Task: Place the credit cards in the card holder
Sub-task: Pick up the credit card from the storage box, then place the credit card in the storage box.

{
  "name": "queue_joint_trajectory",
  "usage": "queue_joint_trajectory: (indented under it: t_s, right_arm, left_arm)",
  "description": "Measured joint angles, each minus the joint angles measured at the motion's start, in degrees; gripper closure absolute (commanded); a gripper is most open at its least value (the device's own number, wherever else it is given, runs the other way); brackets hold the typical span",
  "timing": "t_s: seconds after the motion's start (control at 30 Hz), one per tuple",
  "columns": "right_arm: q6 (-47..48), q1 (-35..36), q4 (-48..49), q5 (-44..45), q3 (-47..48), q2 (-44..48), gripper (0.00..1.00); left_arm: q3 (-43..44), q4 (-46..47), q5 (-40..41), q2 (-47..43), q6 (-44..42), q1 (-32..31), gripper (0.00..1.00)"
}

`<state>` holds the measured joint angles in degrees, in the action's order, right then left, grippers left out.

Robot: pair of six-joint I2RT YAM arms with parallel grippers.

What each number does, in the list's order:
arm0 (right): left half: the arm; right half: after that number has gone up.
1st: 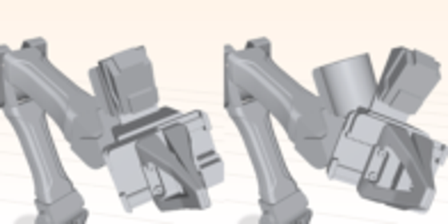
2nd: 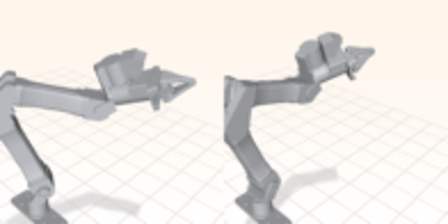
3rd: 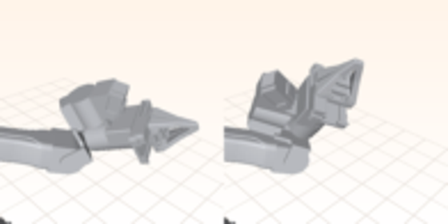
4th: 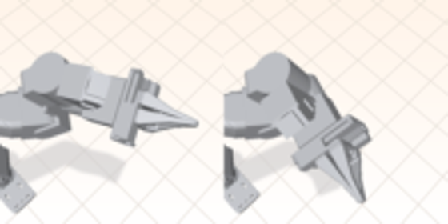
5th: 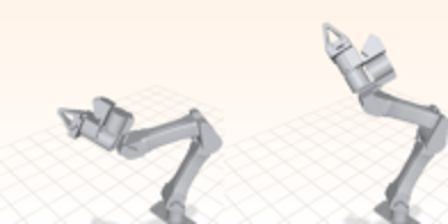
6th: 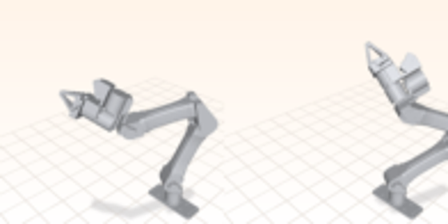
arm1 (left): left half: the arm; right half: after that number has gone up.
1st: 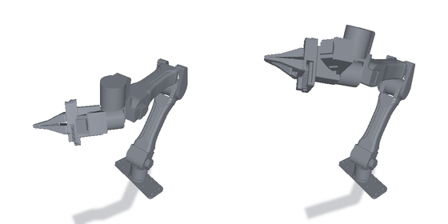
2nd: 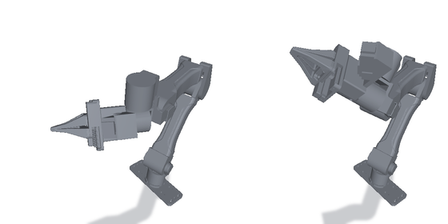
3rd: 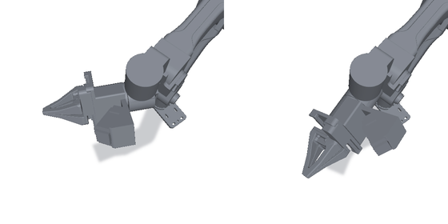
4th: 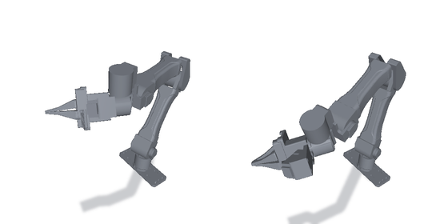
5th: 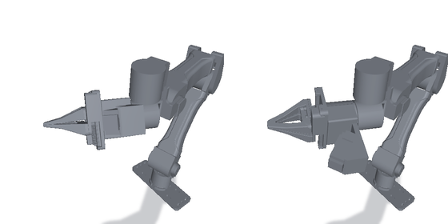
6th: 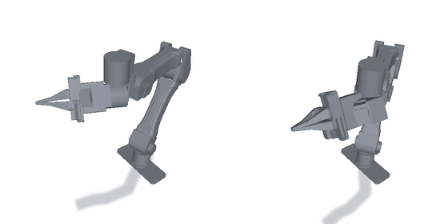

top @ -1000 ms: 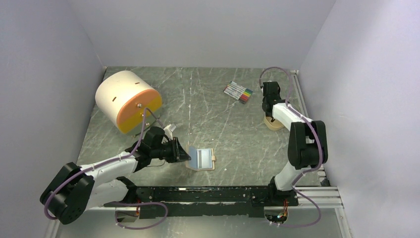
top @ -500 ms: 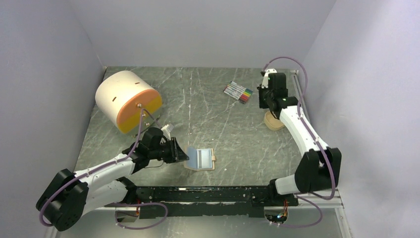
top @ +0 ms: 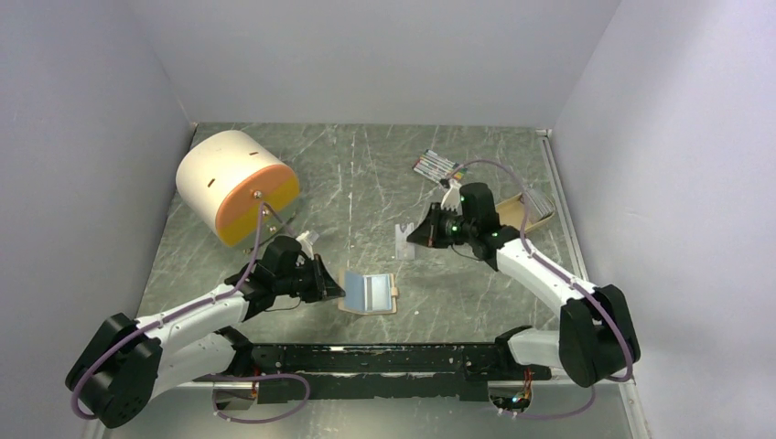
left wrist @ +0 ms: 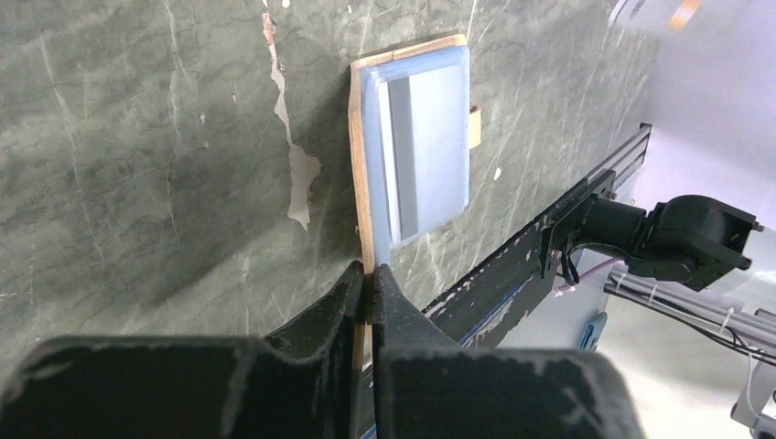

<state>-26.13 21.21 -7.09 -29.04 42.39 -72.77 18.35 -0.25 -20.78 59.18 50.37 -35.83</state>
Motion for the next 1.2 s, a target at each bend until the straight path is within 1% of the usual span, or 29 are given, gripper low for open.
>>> queue_joint_trajectory:
  t_s: [0.2,0.27,0.4,0.53,0.8,1.0,1.1,1.2]
  right_arm:
    - [-10.82,7.63,12.63,-2.12,-9.97,1.6,1.0]
    - [-14.29,10.29,16.46,-1.99,-13.27,1.64,1.0]
    - [-18.64,15.28,20.7,0.04,-15.69,1.6,1.0]
    - [-22.21,19.02,27.12,2.62,-17.07,1.29,1.0]
    - [-26.01,20.35,37.48,5.29,-20.7,-5.81,0.98]
    - [-28.94,20.39,44.52,4.35,-22.1,-12.87,1.0]
    - [-28.98,20.39,45.03,3.98,-22.03,-14.62,1.0]
    - [-26.67,20.37,40.92,4.44,-19.93,-13.81,1.0]
  left_arm:
    - [-1.38,1.33,0.22,-0.22,1.77,0.0,0.9]
    - [-1.62,1.33,0.28,-0.2,2.1,0.0,0.85]
    - [-1.38,0.79,1.2,0.59,1.84,-0.02,0.74]
    - [-1.36,0.35,1.68,1.64,1.68,-0.02,0.72]
    - [-1.36,0.33,2.19,1.84,1.68,-0.02,0.72]
    - [-1.36,-0.13,2.64,1.84,1.68,-0.02,0.72]
    - [-1.36,-0.33,2.69,1.84,1.66,-0.02,0.72]
    - [-1.36,-0.57,2.69,1.84,1.62,-0.02,0.72]
